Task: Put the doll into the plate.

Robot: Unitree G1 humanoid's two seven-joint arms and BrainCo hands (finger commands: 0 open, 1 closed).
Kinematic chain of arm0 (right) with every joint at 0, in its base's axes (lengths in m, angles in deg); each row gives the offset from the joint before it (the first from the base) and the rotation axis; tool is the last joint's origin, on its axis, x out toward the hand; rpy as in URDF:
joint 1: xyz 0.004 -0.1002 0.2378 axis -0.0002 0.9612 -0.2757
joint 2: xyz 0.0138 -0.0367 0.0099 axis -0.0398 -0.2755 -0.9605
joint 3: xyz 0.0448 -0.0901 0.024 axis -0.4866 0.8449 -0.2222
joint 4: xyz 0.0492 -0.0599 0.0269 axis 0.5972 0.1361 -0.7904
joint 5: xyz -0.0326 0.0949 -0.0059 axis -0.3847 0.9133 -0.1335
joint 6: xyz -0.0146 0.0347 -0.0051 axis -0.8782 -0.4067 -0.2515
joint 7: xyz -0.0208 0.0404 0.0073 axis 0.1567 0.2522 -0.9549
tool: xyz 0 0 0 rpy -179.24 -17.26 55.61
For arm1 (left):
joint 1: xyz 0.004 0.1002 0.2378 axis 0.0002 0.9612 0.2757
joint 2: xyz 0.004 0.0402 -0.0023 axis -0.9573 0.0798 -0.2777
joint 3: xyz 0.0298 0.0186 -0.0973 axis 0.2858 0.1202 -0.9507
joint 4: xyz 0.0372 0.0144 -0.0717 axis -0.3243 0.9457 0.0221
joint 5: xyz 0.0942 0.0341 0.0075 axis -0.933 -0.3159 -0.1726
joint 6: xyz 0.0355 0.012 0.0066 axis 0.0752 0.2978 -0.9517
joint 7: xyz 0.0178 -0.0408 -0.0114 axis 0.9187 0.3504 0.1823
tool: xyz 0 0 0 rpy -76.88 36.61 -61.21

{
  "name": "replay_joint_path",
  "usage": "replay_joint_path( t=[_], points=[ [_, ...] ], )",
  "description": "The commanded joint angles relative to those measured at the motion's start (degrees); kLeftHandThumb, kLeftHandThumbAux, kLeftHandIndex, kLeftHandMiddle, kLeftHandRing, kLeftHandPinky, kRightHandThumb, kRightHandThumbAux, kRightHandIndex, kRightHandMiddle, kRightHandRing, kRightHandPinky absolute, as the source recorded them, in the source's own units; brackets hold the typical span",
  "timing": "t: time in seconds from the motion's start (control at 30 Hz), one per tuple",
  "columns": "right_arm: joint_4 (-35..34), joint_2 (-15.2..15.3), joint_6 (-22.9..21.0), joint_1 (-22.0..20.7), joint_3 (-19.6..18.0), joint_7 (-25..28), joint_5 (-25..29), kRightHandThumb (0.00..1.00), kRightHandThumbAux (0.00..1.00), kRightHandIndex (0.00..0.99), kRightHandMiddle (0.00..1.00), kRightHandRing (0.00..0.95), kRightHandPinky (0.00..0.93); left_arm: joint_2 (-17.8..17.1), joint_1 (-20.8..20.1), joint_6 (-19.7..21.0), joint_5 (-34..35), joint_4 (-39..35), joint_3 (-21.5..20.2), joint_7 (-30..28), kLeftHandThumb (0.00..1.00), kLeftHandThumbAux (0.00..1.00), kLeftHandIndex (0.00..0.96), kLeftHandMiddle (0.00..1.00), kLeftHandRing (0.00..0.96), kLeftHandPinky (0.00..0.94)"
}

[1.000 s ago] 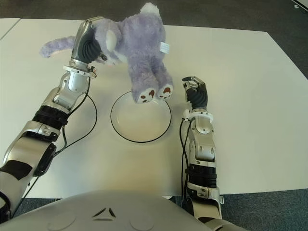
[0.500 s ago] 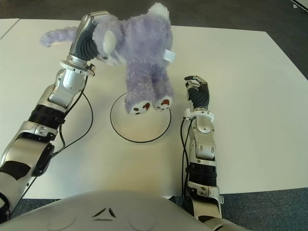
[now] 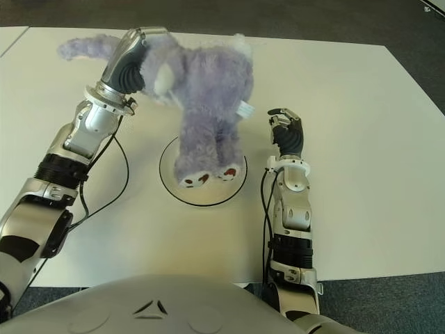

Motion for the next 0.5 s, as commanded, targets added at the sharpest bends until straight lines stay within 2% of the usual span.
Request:
replay_joint_path(
  t=[0.03, 0.23, 0.5],
  points=[
    [0.92, -0.51, -0.32, -0.1, -0.5, 0.04, 0.8, 0.717, 0.716, 0.441, 0.889, 0.879, 0.879, -1.17, 0.51, -1.89, -1.01, 0.66, 1.12, -2.24, 1.0, 0.624, 0.826, 0.462, 0.508, 0.835],
    [1.2, -0.36, -0.62, -0.37, -0.75, -0.24, 0.85, 0.717, 0.716, 0.441, 0.888, 0.878, 0.879, -2.52, -0.14, -5.43, -4.07, 2.55, 2.46, -1.26, 1.0, 0.624, 0.816, 0.465, 0.509, 0.836],
    [1.21, 0.18, -0.91, -0.4, -0.51, -0.22, 0.29, 0.716, 0.716, 0.441, 0.89, 0.879, 0.88, -2.32, -0.78, -8.29, -3.94, 5.46, 3.59, -2.79, 1.0, 0.623, 0.812, 0.465, 0.51, 0.832]
  ],
)
